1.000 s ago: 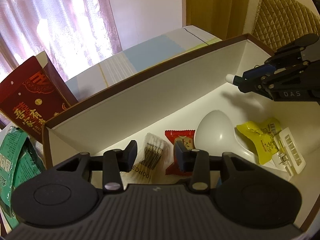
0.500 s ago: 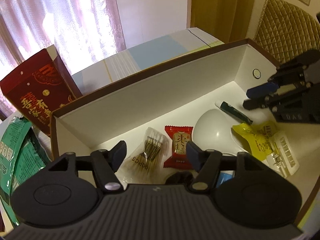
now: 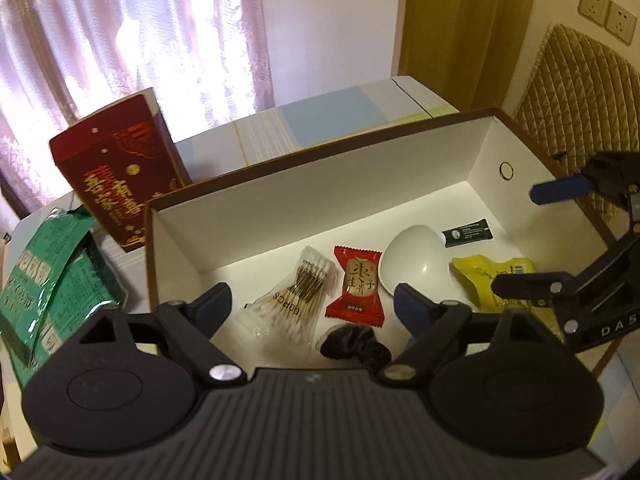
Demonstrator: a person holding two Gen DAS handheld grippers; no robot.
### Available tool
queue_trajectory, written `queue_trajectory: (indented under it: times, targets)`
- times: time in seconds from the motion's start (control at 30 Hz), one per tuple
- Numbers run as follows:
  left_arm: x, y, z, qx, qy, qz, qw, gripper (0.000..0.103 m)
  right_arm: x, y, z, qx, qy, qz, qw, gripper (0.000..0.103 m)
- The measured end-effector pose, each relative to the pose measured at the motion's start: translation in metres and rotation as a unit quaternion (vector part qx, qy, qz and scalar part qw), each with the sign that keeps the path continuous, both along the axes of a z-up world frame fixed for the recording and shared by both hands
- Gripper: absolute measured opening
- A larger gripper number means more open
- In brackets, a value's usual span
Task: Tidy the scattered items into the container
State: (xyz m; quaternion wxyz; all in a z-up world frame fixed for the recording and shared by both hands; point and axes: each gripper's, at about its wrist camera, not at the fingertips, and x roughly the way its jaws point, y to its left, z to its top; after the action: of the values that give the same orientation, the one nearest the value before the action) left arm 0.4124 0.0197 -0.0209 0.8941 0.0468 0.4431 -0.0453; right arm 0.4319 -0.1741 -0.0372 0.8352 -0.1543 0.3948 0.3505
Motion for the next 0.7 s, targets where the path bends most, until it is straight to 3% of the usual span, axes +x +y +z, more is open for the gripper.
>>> queue_trajectory:
  times: [0.7]
  targets:
    - [-0.053,-0.020,0.041,-0.014,-0.018,0.038,0.9990,0.091,-0.041,-0.026,0.034,0.058,0.015,-0.105,0.993,0.098]
